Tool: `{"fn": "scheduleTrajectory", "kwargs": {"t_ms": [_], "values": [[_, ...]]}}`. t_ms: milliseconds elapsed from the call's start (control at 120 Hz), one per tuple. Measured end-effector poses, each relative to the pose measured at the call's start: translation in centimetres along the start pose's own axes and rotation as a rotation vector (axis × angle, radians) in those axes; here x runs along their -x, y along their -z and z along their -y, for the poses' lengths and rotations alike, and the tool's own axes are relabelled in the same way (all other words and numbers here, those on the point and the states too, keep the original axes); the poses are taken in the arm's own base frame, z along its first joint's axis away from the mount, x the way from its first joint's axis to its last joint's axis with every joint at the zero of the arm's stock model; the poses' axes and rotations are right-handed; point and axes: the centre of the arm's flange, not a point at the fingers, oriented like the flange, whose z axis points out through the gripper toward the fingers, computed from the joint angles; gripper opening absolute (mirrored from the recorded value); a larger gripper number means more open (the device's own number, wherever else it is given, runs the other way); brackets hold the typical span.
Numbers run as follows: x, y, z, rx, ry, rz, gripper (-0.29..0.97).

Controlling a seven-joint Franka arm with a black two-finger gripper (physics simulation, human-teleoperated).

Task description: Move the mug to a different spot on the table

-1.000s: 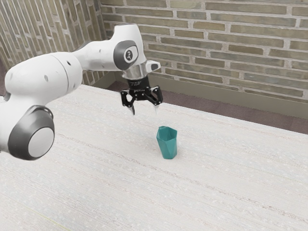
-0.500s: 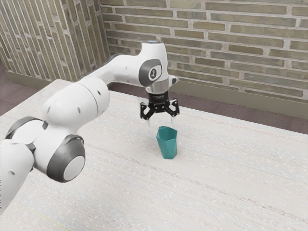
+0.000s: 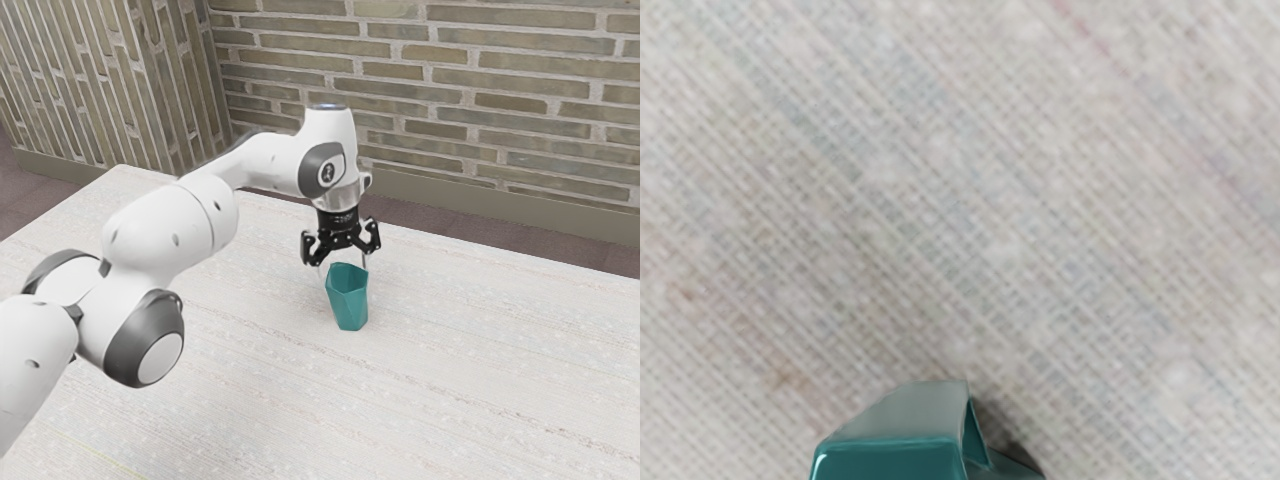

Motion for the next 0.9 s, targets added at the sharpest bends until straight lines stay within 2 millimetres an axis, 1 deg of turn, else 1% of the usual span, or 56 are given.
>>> {"fn": "scheduleTrajectory", "kwargs": {"t_ms": [100, 167, 358, 392, 592, 633, 700, 817, 900], "values": [[-0.1, -0.8, -0.1, -0.001, 0.023, 0.002, 0.67], [-0.1, -1.1, -0.2, 0.002, 0.037, 0.000, 0.62], [-0.1, -1.0, -0.4, 0.020, 0.070, 0.006, 0.25], [0.0, -1.0, -0.4, 0.025, 0.076, 0.012, 0.21], [0.1, -0.8, -0.5, 0.041, 0.109, 0.033, 0.14], [0.1, -0.8, -0.5, 0.043, 0.115, 0.037, 0.10], [0.2, -0.6, -0.5, 0.045, 0.122, 0.039, 0.08], [0.3, 0.5, -0.5, 0.052, 0.131, 0.039, 0.09], [0.5, 1.9, -0.4, 0.061, 0.135, 0.036, 0.07]]}}
